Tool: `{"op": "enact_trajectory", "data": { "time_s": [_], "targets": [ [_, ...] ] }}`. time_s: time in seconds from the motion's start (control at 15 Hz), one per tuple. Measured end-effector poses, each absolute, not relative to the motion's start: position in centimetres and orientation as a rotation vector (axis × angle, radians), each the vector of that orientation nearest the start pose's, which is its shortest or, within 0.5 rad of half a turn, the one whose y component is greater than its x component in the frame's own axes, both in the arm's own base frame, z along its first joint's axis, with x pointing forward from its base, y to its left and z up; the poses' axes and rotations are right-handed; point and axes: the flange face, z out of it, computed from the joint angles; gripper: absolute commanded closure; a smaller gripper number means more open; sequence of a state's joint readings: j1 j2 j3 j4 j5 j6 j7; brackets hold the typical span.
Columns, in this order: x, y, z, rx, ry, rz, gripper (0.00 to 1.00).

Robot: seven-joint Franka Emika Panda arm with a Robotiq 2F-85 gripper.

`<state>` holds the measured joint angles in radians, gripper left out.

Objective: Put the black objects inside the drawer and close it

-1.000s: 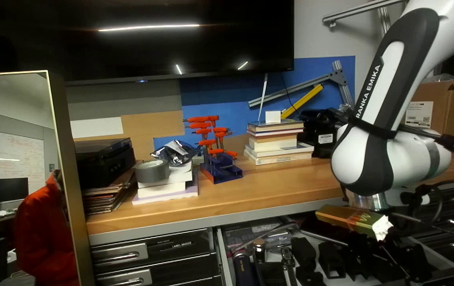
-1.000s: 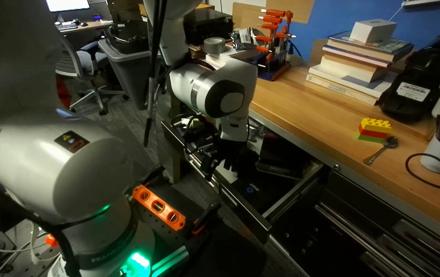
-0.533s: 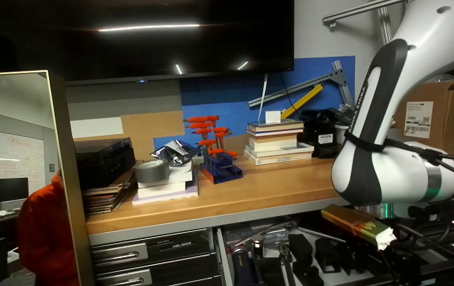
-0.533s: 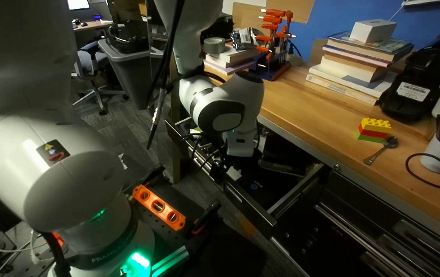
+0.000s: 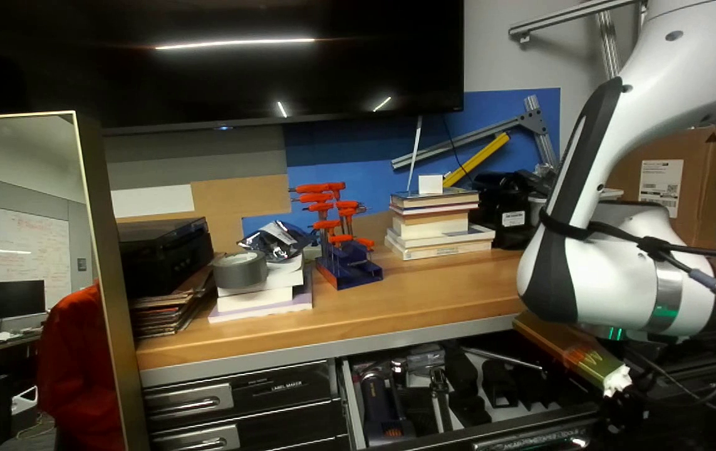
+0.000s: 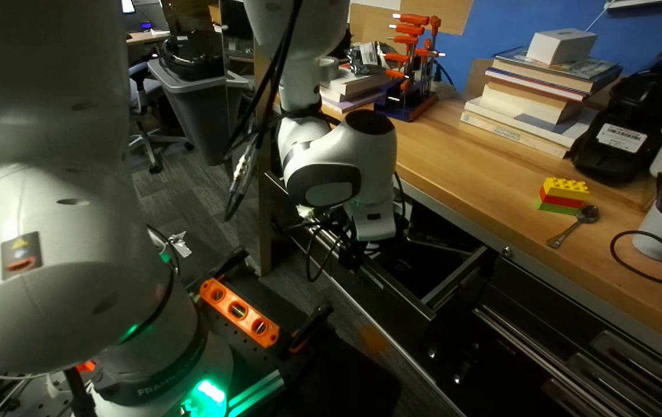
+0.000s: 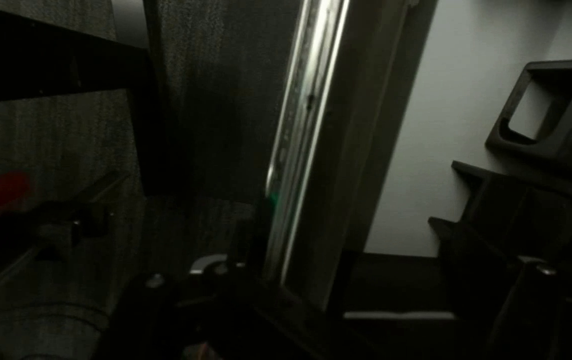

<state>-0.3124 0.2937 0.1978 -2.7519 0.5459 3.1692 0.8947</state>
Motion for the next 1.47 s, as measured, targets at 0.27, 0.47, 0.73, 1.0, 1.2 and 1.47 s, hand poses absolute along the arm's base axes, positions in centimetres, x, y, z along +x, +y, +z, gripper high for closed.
{"op": "enact_trajectory", "data": {
  "time_s": [0.27, 0.47, 0.73, 1.0, 1.2, 1.47],
  "targets": [
    [38.7, -8.8, 14.8, -2.166, 2.006, -0.197, 0.00],
    [40.0, -9.5, 14.6, -2.170, 1.911, -0.246, 0.00],
    [40.7, -10.2, 13.8, -2.188, 1.806, -0.283, 0.00],
    [40.6, -10.5, 13.5, -2.247, 1.753, -0.296, 0.00],
    [40.4, -10.2, 14.7, -2.319, 1.720, -0.352, 0.00],
    [39.3, -9.6, 17.5, -2.389, 1.723, -0.444, 0.00]
  ]
}}
